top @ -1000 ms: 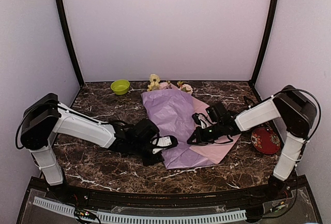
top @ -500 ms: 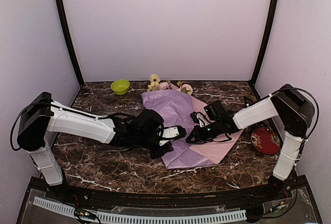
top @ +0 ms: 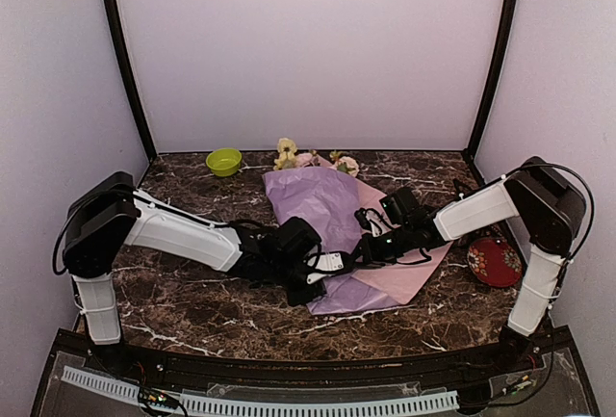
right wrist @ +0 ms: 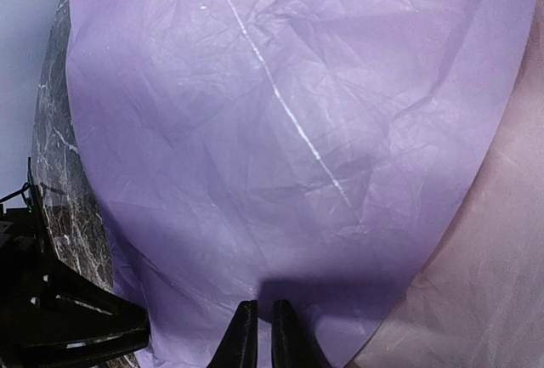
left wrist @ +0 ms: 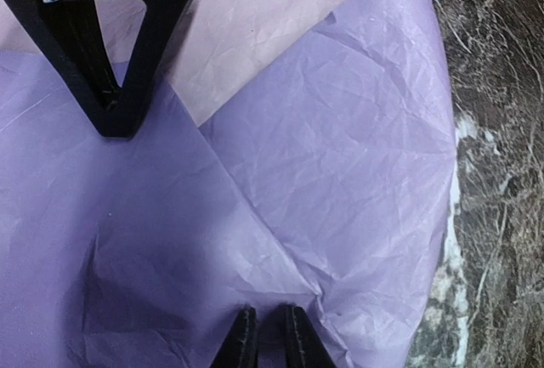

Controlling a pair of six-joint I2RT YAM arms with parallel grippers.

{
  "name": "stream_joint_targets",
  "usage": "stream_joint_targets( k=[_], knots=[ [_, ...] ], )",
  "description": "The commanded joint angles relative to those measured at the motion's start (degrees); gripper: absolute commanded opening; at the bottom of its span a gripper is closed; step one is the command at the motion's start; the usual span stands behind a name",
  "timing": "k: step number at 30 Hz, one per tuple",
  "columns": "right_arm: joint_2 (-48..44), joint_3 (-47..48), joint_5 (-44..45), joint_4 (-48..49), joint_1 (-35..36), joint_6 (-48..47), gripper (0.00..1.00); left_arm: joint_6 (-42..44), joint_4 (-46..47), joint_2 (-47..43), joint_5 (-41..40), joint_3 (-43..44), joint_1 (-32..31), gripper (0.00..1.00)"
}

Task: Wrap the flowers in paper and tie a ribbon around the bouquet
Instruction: Press the fold line of the 2/3-folded wrapping paper.

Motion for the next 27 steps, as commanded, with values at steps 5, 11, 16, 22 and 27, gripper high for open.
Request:
stream_joint_targets(
  k=[5, 11, 16, 22, 27],
  knots=[
    [1.3, -0.8, 4.2, -4.8, 0.5, -1.0, 0.09, -1.2, -3.3, -9.4, 3.6, -6.3, -1.6, 0.13],
    [2.2, 0.8, 5.2, -5.6, 1.3, -1.0, 0.09, -2.5, 3.2, -16.7, 3.9, -9.2, -0.8, 0.14],
    [1.4, 1.1, 6.8, -5.8, 2.1, -0.3, 0.09, -7.1, 5.6, -14.0, 3.7, -7.0, 5.0, 0.19],
    [0.5, 1.0, 7.3, -5.7, 2.4, 0.3, 0.1, -6.2, 2.4, -5.4, -0.9, 2.4, 7.0, 0.2],
    [0.1, 1.2, 7.6, -5.8, 2.5, 1.2, 0.1, -6.5, 4.1, -0.7, -0.3, 5.1, 7.0, 0.25]
  ],
)
